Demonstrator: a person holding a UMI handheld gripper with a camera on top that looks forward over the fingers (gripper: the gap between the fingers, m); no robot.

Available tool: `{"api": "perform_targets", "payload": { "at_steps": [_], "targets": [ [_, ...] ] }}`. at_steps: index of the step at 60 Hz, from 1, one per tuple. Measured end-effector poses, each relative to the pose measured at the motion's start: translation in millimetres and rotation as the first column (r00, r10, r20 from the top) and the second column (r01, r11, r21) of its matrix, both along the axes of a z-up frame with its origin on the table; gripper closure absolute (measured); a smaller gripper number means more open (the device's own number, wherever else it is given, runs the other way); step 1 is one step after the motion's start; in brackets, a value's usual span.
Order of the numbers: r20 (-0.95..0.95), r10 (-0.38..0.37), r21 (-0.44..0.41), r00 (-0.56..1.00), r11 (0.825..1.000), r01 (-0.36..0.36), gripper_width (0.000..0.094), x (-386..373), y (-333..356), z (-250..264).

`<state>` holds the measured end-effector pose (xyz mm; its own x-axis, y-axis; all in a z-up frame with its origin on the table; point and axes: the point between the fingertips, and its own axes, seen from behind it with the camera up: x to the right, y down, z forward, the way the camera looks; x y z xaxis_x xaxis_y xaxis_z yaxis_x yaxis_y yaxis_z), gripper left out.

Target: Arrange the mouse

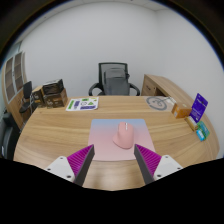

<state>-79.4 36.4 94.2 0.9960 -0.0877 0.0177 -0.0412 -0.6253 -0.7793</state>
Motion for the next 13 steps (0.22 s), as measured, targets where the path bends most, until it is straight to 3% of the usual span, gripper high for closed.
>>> {"api": "perform_targets", "payload": {
  "at_steps": [13],
  "targets": [
    [-0.091,-0.071,0.063,0.993,0.995,0.077,0.0095,-63,-136,58]
  ]
}}
